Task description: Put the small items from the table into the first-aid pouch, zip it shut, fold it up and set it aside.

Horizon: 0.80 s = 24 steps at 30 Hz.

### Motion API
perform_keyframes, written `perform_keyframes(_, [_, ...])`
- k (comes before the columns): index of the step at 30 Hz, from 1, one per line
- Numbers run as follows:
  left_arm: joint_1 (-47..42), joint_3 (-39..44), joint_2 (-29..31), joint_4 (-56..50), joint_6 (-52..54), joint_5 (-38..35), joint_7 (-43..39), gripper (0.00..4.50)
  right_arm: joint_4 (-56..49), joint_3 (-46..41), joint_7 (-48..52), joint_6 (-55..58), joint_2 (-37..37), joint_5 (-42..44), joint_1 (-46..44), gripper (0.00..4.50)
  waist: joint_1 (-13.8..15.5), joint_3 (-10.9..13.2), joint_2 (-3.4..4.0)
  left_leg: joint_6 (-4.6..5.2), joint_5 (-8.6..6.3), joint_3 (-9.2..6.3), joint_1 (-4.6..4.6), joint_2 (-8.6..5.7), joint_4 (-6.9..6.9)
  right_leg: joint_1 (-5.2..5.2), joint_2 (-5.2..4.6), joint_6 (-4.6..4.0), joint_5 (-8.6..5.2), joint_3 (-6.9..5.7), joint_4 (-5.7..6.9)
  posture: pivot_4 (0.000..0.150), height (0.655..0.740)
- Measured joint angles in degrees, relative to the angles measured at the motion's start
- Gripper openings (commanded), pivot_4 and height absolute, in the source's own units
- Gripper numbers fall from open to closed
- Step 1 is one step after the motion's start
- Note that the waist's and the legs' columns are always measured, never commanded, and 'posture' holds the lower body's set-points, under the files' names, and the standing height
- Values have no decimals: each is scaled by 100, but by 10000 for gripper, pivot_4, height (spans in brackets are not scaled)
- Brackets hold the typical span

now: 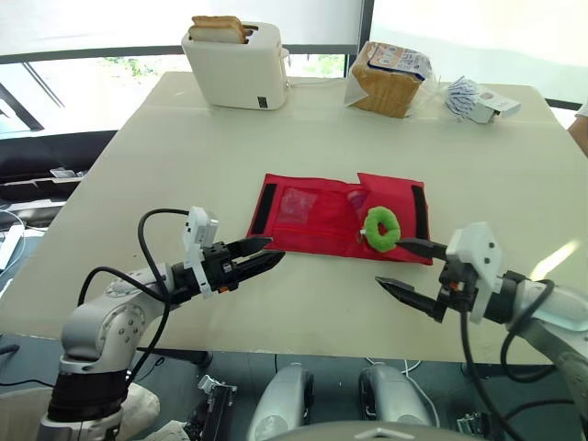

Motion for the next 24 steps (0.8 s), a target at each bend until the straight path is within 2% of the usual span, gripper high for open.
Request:
perform_keyframes(3, [-5, 87, -27, 128, 74, -54, 81, 30206, 98, -125, -197, 130, -80, 304, -337, 37416, -17, 0, 0, 0, 0, -1, 1, 0, -2, -1, 0, -1, 0, -2, 1, 1500, 7400])
perform_keyframes(7, [12, 394, -114, 328, 568, -227, 698, 30206, 299, -14, -23, -110, -463, 249, -682, 37416, -5, 1, 0, 0, 0, -1, -1, -1, -2, -1, 0, -1, -1, -3, -3, 1500, 7400])
perform_keyframes(10, [130, 833, -150, 450, 1382, -613, 1433, 30206, 313, -51, 369, -468, -666, 360, -806, 37416, -14, 3, -3, 1, 0, -2, -1, 0, -2, -1, 0, 1, 0, -4, -2, 1500, 7400])
perform_keyframes(12, [151, 1093, -190, 458, 1960, -918, 1917, 30206, 425, -150, 464, -564, -717, 506, -867, 42685, -12, 5, -9, 1, 0, -3, -1, 0, 0, 0, 0, 2, 0, -5, -1, 1500, 7400])
perform_keyframes(14, [132, 1327, -334, 453, 2350, -1229, 2343, 30206, 521, -200, 479, -634, -792, 587, -898, 44149, 12, 5, -10, 1, 0, -3, -1, -2, 0, 0, -4, 1, 0, -6, 0, 1500, 7400])
perform_keyframes(18, [-118, 1738, -797, 485, 2946, -1833, 3306, 30206, 522, -238, 597, -735, -1036, 669, -910, 44149, 66, 4, -11, 0, 0, -2, -1, -5, 1, 0, -9, 2, 1, -4, 0, 1500, 7400])
perform_keyframes(21, [-591, 2038, -1430, 717, 3283, -2413, 4523, 30206, 512, -288, 739, -1012, -1362, 520, -917, 44149, 152, 0, -16, -1, 1, -5, -1, -10, 4, 4, -14, 2, 1, -9, 2, 1500, 7400])
perform_keyframes(24, [-873, 2180, -1753, 878, 3344, -2767, 5317, 30206, 504, -313, 777, -1132, -1524, 498, -930, 44149, 168, -2, -18, -17, 10, -4, -1, -15, 4, 4, -20, 2, 1, -9, 2, 1500, 7400])
